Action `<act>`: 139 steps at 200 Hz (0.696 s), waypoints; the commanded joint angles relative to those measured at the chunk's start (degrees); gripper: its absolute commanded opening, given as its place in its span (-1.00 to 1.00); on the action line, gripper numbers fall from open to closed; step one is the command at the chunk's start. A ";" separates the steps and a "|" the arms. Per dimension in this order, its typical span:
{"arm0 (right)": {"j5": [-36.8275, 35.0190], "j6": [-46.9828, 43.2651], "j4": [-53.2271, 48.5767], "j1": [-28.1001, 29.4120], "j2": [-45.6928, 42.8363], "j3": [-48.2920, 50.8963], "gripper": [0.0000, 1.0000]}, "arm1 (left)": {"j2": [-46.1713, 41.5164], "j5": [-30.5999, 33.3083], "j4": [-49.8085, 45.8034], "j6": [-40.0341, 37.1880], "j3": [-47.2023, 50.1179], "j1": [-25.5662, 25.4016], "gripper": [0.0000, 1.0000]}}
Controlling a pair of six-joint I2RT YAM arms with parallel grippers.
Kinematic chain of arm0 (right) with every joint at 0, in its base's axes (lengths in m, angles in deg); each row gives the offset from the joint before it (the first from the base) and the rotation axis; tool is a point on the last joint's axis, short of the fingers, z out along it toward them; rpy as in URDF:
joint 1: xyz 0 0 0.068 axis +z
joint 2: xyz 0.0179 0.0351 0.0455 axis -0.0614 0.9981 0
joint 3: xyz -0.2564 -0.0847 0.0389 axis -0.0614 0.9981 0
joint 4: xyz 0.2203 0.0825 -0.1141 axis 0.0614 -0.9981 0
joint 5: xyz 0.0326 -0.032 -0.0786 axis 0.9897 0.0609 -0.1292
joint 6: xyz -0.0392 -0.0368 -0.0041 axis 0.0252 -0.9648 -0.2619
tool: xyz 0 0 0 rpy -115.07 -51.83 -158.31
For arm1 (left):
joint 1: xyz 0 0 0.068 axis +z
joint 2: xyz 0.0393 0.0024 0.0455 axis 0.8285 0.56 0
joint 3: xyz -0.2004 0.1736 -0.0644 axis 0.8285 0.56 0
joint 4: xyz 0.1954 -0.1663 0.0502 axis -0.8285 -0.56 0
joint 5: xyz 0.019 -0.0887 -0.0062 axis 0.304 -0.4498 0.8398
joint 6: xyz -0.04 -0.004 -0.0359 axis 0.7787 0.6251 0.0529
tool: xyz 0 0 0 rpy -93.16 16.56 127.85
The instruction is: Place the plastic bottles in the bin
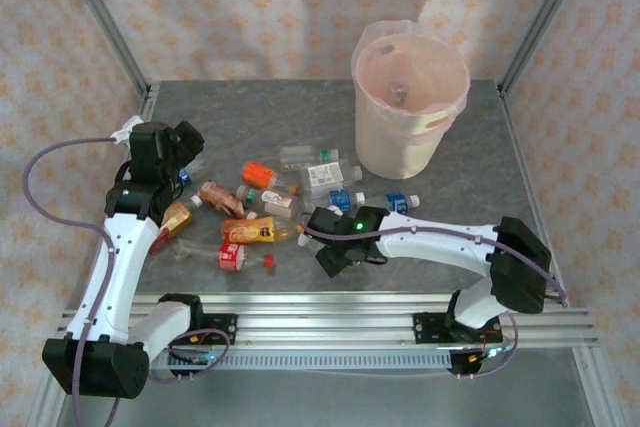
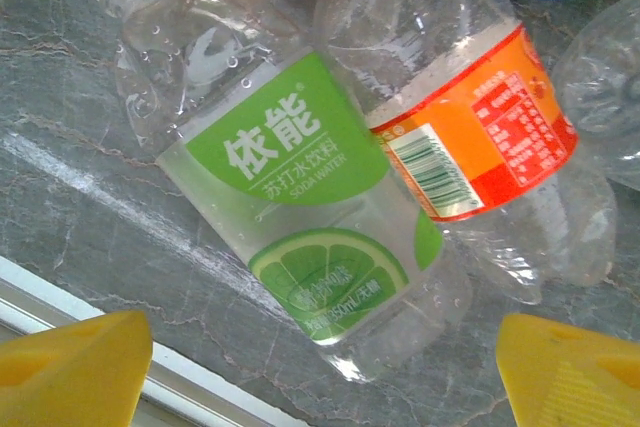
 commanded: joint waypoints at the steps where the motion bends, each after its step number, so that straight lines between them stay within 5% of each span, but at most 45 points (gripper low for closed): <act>1: 1.40 -1.67 1.73 0.36 1.29 0.67 0.77 | -0.50 2.09 0.22 -0.08 0.37 0.38 1.00; 139: -3.51 -7.22 1.58 0.42 11.35 -3.99 0.88 | 0.60 1.91 0.49 -0.83 0.29 0.37 1.00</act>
